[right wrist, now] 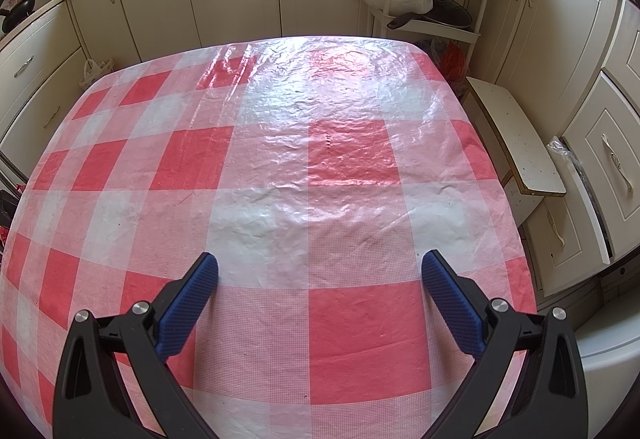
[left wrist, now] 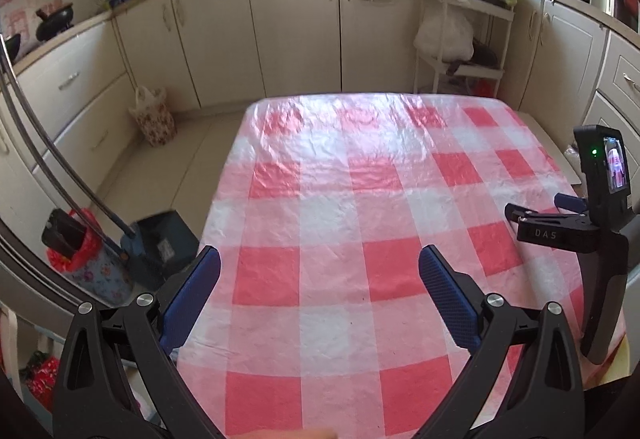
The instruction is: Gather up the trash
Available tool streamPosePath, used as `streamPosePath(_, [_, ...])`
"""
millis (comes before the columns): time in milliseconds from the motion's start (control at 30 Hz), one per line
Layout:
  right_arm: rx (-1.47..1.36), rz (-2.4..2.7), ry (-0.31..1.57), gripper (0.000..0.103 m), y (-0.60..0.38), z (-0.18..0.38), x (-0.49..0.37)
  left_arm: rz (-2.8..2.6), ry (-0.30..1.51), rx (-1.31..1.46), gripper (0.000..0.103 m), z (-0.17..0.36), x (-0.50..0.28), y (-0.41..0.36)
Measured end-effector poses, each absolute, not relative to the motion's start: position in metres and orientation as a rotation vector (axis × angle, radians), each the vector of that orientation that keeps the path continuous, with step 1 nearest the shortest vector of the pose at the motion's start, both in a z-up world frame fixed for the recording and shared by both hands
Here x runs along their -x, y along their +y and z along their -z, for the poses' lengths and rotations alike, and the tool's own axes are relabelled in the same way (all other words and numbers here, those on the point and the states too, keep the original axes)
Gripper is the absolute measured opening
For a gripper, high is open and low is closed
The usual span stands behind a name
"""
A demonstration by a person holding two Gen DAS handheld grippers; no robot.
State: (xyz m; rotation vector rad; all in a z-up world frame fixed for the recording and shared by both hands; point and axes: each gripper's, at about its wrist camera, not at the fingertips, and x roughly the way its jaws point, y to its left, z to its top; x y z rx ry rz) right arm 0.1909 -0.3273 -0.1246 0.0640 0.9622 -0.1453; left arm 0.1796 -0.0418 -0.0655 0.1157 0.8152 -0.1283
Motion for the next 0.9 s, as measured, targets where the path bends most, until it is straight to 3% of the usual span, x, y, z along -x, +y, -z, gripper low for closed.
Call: streamPosePath(900, [-0.064, 0.146, 0.963, 0.097, -0.327, 0.125, -0.191, 0.154, 0.811, -0.040, 0.096, 0.061, -0.176, -0.033])
